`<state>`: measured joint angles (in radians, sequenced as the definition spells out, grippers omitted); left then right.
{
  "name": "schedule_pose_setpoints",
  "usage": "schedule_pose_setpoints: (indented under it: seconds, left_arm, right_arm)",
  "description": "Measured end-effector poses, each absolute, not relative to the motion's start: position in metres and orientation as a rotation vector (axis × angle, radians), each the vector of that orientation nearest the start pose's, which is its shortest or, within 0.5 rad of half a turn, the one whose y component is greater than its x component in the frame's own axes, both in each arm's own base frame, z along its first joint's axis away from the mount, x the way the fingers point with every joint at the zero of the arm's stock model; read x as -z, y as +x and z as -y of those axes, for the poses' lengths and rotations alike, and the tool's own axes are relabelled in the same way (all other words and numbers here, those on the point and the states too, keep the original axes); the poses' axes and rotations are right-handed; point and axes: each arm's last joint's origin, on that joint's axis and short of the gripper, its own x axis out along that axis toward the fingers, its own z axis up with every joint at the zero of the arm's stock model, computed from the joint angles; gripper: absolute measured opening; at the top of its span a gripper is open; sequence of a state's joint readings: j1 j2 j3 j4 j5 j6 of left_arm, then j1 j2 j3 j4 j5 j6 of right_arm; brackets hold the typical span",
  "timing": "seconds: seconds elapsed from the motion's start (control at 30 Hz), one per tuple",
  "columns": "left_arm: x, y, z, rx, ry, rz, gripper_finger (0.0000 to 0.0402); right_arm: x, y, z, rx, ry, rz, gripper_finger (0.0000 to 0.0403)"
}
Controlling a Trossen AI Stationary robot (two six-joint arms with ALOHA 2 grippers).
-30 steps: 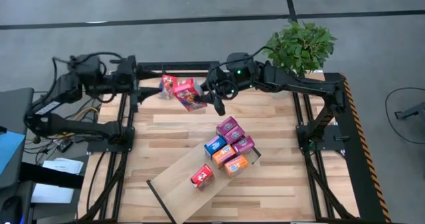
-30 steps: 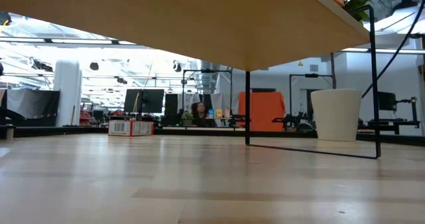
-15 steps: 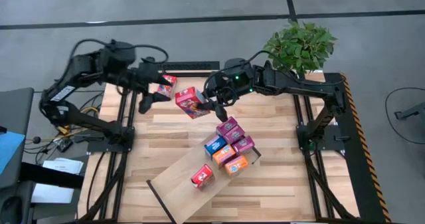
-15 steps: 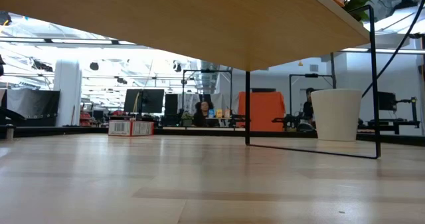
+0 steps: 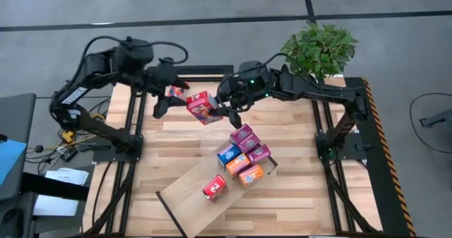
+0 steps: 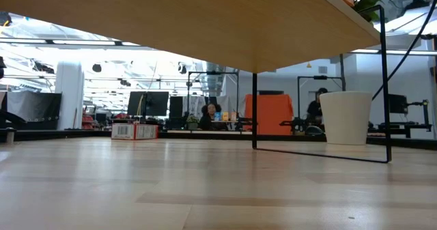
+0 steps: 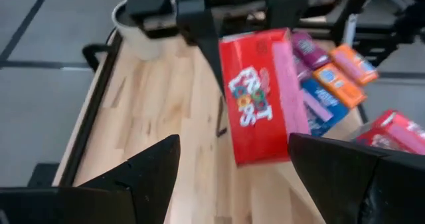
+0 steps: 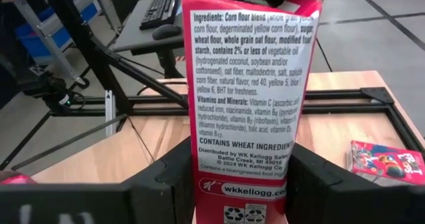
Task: Stack cereal on shelf
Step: Put the bottom red cereal box onto the shelf
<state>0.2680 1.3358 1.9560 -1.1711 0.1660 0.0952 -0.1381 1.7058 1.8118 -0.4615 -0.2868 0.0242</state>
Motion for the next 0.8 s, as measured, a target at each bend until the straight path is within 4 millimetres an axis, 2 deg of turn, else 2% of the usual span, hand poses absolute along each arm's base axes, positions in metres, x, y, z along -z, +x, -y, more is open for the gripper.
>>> schedule_pose_setpoints:
  seconds: [0.23, 0.53, 0.8]
  left_arm:
    - [-0.500, 0.207, -0.051, -0.031, -0.042, -0.537, 0.0272]
    - [-0.511, 0.197, -0.048, 0.009, -0.088, -0.485, 0.0272]
    - [-0.499, 0.223, -0.056, 0.016, -0.082, -0.538, 0.0272]
  right_arm:
    - [-0.417, 0.380, 0.044, -0.145, 0.097, -0.353, 0.0186]
    - [-0.418, 0.380, 0.047, -0.133, 0.091, -0.342, 0.0193]
    - [-0.418, 0.380, 0.047, -0.132, 0.092, -0.345, 0.0182]
